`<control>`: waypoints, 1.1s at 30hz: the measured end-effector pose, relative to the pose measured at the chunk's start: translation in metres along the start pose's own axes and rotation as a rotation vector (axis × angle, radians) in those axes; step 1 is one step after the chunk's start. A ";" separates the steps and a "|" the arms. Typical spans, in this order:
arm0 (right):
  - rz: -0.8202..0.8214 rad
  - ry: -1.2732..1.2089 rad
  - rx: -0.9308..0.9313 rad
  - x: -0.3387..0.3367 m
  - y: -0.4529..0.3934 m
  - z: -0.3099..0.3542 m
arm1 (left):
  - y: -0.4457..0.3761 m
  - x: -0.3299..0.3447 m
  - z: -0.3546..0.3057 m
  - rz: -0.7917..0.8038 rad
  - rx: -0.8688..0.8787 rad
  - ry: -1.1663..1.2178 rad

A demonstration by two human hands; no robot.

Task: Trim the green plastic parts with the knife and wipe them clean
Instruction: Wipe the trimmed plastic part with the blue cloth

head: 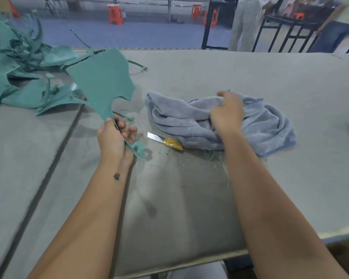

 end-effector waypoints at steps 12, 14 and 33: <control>-0.177 -0.264 -0.008 -0.050 -0.003 -0.025 | 0.001 0.012 0.015 0.086 -0.041 -0.176; -0.251 -0.509 0.058 -0.060 -0.005 -0.018 | 0.003 0.013 0.015 0.096 -0.045 -0.180; 0.469 -1.243 -0.109 -0.015 0.025 0.017 | 0.027 0.028 0.019 0.190 0.009 -0.463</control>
Point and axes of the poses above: each hand's wrist, its own y-axis away from the middle knuckle, its own x-axis out of the palm, z = x × y, the point moved 7 cm from there along -y, towards the middle knuckle, and after that the axes turned 5 degrees about -x, right-handed, at the moved point
